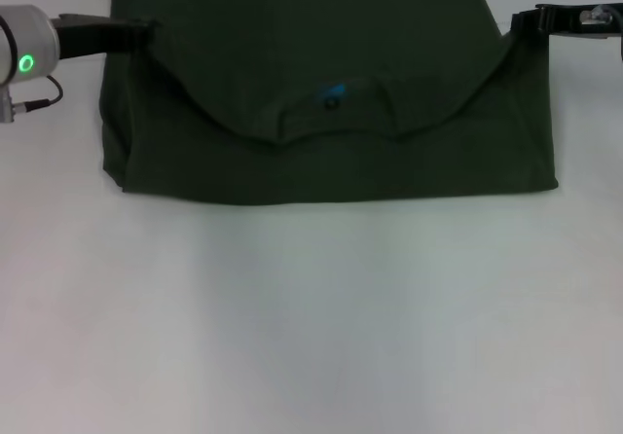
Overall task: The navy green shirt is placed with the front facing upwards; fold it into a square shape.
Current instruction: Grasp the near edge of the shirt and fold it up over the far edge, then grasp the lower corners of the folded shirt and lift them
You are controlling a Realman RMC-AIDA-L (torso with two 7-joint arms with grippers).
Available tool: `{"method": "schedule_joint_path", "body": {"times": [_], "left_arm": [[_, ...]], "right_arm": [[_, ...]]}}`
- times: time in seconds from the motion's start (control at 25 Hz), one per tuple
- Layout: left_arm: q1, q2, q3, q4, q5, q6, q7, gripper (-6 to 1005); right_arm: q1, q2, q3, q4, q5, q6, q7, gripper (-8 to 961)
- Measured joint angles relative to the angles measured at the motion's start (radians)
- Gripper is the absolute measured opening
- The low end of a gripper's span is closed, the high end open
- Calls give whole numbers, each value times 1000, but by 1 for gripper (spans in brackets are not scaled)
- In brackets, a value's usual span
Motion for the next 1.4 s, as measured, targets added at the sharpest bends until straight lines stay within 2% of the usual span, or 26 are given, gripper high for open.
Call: {"method": "schedule_joint_path", "body": {"times": [0.08,0.2,0.4,0.56,0.6,0.76,0.96,1.16,1.4], "left_arm": [[14,-16,18,23,-1,-25,-6,91],[23,-21,32,22,1,-64,-25,123],[41,-26,44,25,7,-106,-38,309],[63,-28,54,31,11,-90,-46,450],[74,-27,54,36,9,-71,-49,485],[133,-27,52,102,-10,43,-53,628],[221,-53,74,232,-47,204,-52,810],[271,-59,129,278,-44,324,-70,894],[283,-47,141,275,-39,399,-89,911]], "right_arm": [[0,5,-4,0,0,9,0,176],[0,12,-10,-2,0,29,0,262],[-3,15,-10,-5,6,39,0,426],[-28,16,-9,-13,68,5,-27,580],[-53,15,-8,-15,137,-27,-66,626],[-96,11,-10,-31,235,-93,-119,789],[-154,20,-11,-74,286,-183,-152,910],[-194,20,-5,-77,286,-262,-151,904],[-246,-4,8,-79,294,-349,-142,899]]}}
